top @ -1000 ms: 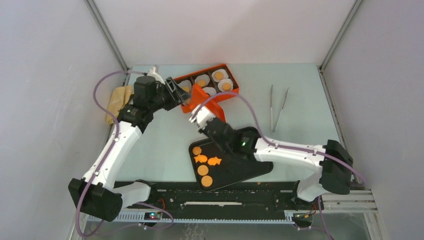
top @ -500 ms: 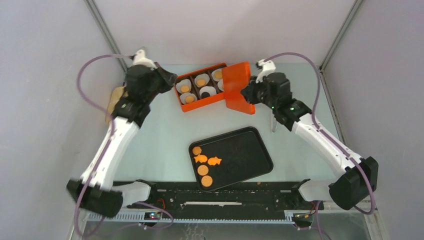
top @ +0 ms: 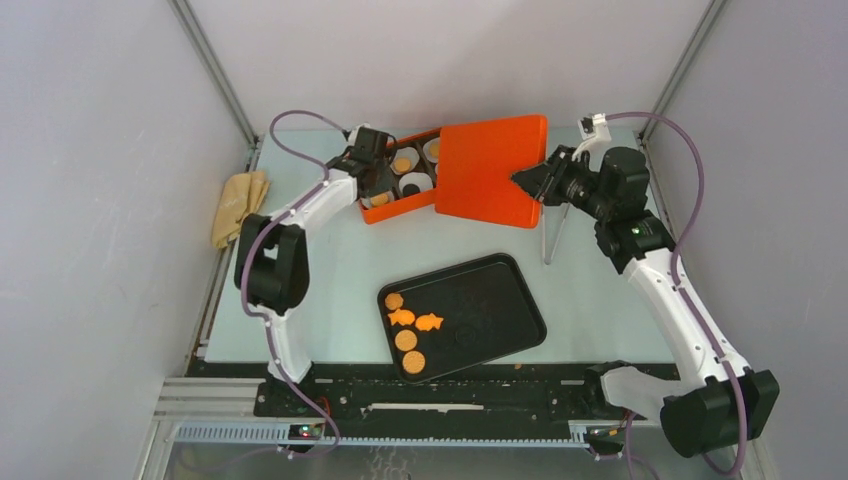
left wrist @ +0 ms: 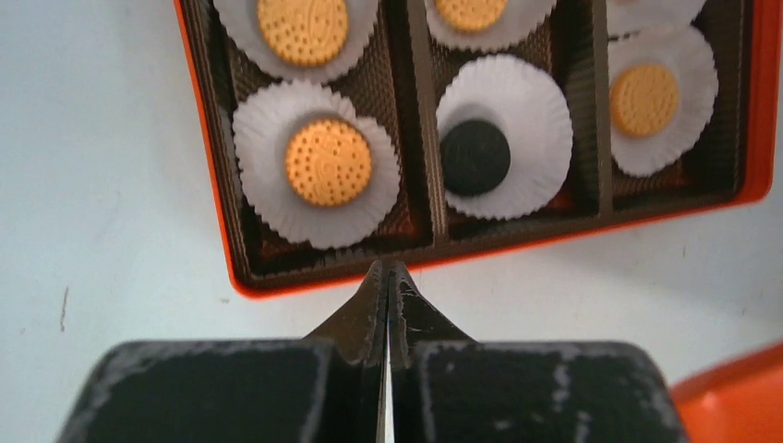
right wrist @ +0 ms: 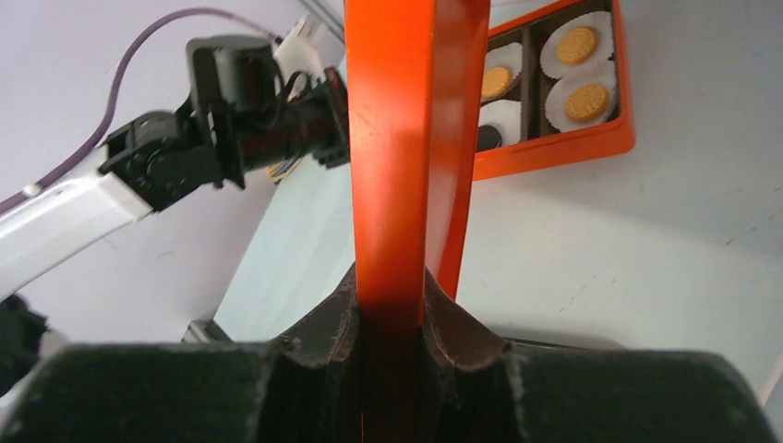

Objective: Pack the cookies

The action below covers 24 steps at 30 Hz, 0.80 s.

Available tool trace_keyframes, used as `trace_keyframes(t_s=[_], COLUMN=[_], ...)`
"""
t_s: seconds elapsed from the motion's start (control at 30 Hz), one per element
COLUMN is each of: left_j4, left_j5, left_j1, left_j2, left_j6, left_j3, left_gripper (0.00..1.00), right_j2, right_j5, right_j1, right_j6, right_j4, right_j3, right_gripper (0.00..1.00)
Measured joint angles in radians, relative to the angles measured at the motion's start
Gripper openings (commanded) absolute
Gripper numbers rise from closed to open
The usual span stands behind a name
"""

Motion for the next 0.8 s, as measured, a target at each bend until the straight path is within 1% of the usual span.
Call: trace_keyframes(t_s=[0.07, 0.2, 0.33, 0.43, 0.53, 0.63, 0.8], left_j4=[-0.009, -0.034, -0.06, -0.079, -0.07, -0.051, -0.036], left_j5=[-0.023, -0.077, -0.1, -0.099, -0.1, -0.107, -0.098], left_j1=[0.0, 0.0, 0.0, -0.002, -0.014, -0.035, -0.046], left_j2=[0.033, 0.148, 0.225, 0.248, 0.238, 0.229, 0.225], left_j6=[0.001, 0.01, 0.019, 0.019, 0.018, 0.016, 0.017], left_j3=[0.05, 0.224, 0.299, 0.284, 0.208, 0.125, 0.072], left_gripper=[0.0, 0.0, 0.0, 0.0, 0.0, 0.0, 0.0], right_j2=[-0.019, -0.034, -0.056, -0.076, -0.07, -0.037, 0.016], right_j5=[-0.035, -0.087, -0.11, -0.132, -0.171, -0.211, -0.259], right_j1=[-0.013, -0.047, -0.08, -0.111, -0.15, -0.172, -0.178], right_j6=[0.014, 0.037, 0.043, 0.055, 0.083, 0.117, 0.167], right_j4=[0.001, 0.001, 0.0, 0.004, 0.032, 0.073, 0.115], right_j3=[-0.011, -0.019, -0.023, -0.024, -0.024, -0.024, -0.025], right_gripper=[0.0, 0.0, 0.0, 0.0, 0.0, 0.0, 0.0])
